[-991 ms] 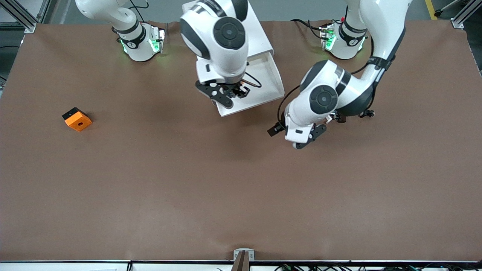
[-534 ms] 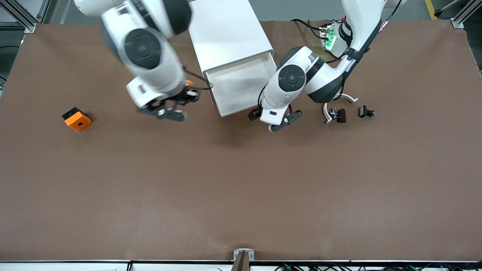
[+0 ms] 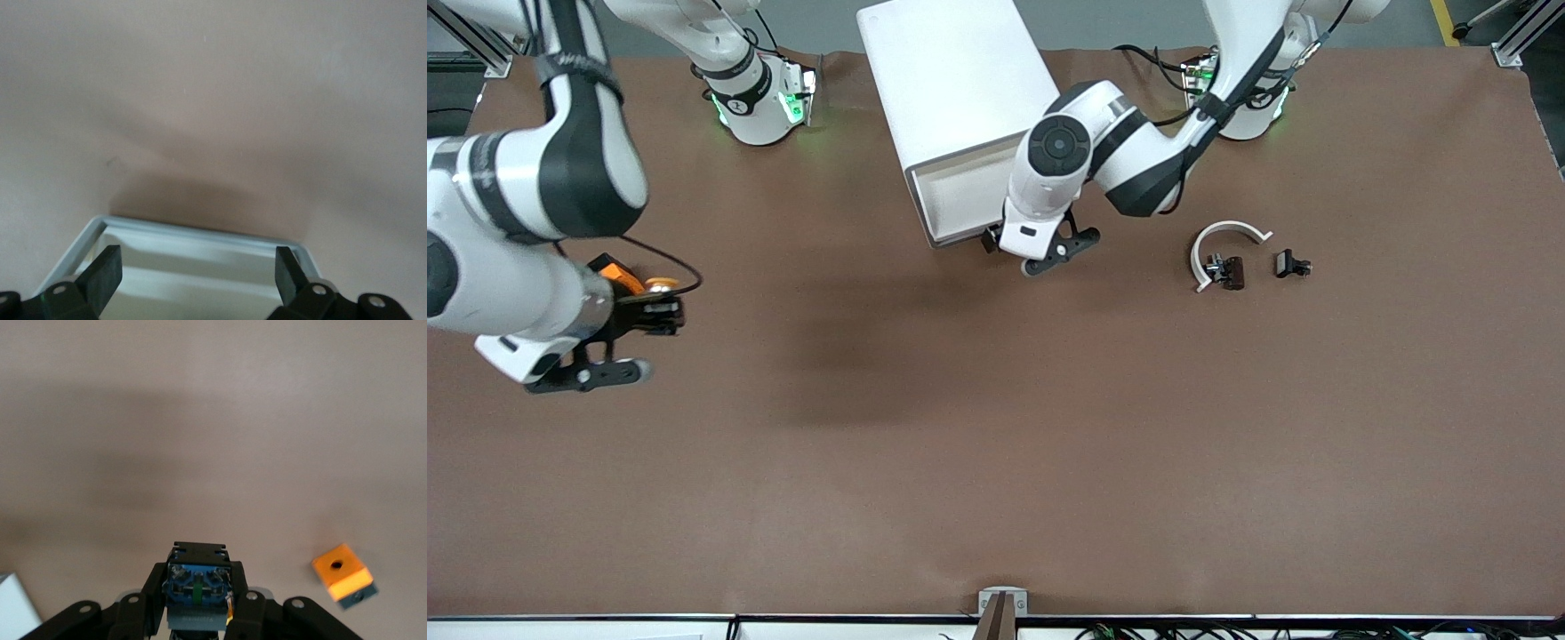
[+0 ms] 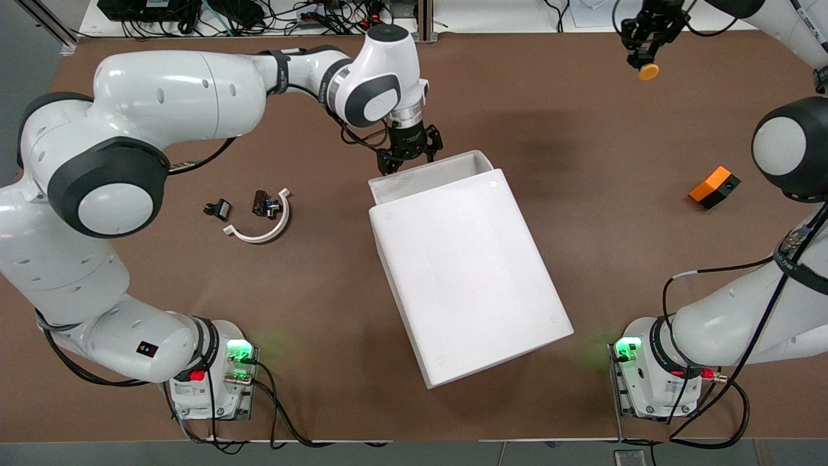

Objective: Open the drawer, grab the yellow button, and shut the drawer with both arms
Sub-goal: 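Lower the button onto the table beside the orange cube with the right gripper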

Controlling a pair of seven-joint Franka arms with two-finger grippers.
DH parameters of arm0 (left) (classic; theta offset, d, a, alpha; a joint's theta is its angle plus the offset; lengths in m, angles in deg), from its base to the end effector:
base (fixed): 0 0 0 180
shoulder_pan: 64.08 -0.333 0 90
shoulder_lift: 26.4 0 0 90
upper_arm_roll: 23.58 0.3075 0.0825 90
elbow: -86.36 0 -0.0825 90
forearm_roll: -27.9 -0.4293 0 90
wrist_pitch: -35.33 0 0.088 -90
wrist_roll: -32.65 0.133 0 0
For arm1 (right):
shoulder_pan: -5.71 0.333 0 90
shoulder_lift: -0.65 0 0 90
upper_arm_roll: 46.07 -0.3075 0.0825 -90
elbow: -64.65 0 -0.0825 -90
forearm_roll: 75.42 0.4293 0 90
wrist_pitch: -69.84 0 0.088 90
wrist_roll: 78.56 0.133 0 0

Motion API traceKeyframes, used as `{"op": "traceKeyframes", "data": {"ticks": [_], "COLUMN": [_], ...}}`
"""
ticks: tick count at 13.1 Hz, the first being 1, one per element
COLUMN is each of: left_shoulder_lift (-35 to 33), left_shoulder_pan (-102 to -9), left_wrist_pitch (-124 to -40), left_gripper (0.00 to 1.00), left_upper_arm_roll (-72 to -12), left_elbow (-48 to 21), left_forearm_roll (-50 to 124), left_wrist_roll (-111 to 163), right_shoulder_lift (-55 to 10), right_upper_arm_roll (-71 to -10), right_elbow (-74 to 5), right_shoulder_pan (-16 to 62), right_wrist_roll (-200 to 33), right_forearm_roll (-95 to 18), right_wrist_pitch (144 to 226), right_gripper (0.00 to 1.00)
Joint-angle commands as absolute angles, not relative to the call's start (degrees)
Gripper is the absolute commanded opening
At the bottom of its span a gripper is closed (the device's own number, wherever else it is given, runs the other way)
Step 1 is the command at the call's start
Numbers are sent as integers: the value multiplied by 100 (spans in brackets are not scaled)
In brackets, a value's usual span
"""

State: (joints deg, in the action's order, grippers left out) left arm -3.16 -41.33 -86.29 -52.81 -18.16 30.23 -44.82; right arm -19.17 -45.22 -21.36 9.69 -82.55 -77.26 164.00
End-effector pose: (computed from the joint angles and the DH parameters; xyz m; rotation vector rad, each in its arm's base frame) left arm 0.4164 -0.5172 0.2765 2.9814 0.7560 -0.3581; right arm 0.6759 0.0339 0.4086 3.0837 0.2011 -0.3162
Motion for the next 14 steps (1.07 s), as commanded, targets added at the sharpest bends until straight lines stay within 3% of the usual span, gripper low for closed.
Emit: {"op": "traceKeyframes", "data": {"ticks": [1,6,14], "left_shoulder_lift": [-470,-452,-399], "left_shoulder_pan": [-4044,-4052,-4438], "left_wrist_pitch": [-8692,-8657,-8280], "left_gripper": [100,100,100], "left_upper_arm_roll": [-5547,-5996,-5699], "left_elbow": [-2069,-2095,-1622], "left_forearm_roll": [2922,2931,2652], "left_wrist_roll": [-4969,-5638,-6061], "right_shoulder_lift": [-1771,-1806,-2377], "right_upper_arm_roll": [-4668,-4659,-4607], "right_elbow": [-3069,-4441,-5383], "right_shoulder_pan": [335,-246,-422], "right_wrist_roll": [-8786,-8902,-8902], "right_forearm_roll": [-7858,-7867,-8394], "right_wrist_pitch": [17351,19066,20561], "right_gripper": [29,29,29]}}
